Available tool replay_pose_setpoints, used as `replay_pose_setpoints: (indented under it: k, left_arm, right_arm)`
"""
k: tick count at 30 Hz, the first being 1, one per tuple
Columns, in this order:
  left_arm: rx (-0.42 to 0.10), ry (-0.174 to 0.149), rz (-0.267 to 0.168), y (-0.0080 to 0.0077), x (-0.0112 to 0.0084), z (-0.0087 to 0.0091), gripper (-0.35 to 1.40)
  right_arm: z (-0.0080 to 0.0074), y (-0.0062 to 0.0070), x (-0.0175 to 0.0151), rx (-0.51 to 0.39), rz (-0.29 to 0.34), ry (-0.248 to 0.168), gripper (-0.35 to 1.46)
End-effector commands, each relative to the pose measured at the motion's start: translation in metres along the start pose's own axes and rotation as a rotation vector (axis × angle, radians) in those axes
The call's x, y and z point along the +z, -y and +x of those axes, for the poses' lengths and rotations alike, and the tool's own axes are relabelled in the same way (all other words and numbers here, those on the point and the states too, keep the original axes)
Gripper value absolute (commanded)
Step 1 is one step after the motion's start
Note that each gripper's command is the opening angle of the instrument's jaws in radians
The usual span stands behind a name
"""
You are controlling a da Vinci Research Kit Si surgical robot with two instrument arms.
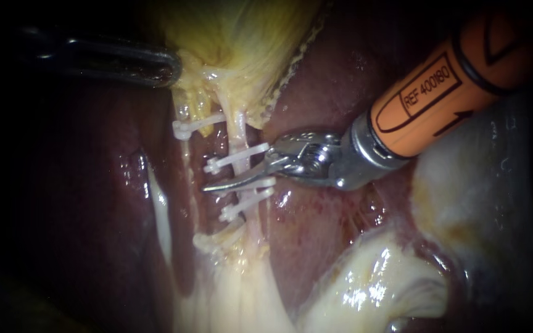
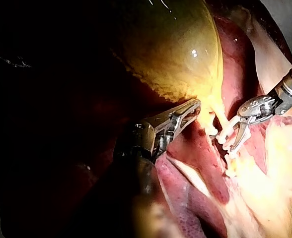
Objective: Go to the cutting position right tube
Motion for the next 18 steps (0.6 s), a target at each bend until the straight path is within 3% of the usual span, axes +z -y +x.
replay_pose_setpoints:
  k: [1,18]
  left_arm:
    - [0.000,0.000,0.000,0.0000,0.0000,0.0000,-0.35]
    - [0.000,0.000,0.000,0.0000,0.0000,0.0000,-0.35]
  right_arm:
    - [0.0001,0.0003,0.0001,0.004,0.010,-0.010,1.43]
    - [0.0024,0.0062,0.0004,0.001,0.106,-0.044,1.43]
